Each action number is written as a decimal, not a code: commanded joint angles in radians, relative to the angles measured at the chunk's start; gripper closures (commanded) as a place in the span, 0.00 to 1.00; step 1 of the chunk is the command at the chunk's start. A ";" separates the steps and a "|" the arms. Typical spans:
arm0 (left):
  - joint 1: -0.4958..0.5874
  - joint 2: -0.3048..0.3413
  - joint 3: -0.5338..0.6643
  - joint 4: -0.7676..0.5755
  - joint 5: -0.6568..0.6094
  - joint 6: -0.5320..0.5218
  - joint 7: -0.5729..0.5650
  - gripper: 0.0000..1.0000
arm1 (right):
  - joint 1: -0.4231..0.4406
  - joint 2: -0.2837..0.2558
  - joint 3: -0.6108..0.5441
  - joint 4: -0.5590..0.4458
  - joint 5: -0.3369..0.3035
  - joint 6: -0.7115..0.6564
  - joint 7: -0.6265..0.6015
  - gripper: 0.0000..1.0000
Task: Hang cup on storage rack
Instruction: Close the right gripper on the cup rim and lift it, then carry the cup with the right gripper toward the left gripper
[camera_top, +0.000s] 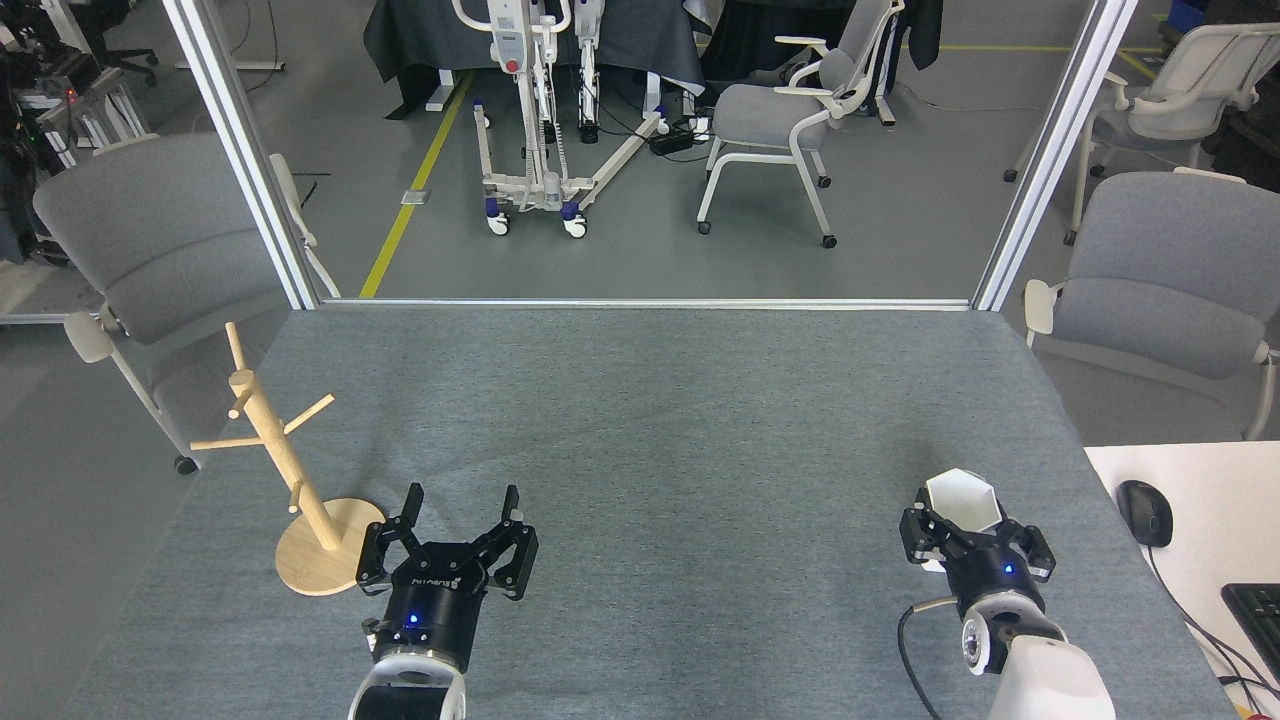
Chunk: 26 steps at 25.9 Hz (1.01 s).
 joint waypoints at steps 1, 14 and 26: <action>0.002 0.000 0.000 0.000 0.000 0.000 0.000 0.01 | 0.000 -0.003 0.001 -0.002 0.008 -0.004 -0.001 0.64; 0.003 0.000 0.000 -0.001 0.000 -0.002 0.000 0.01 | 0.000 -0.026 -0.017 -0.468 -0.011 0.098 0.205 0.66; 0.002 0.015 -0.046 -0.014 -0.009 -0.072 0.000 0.01 | -0.052 0.046 0.475 -0.744 0.000 0.703 0.508 0.68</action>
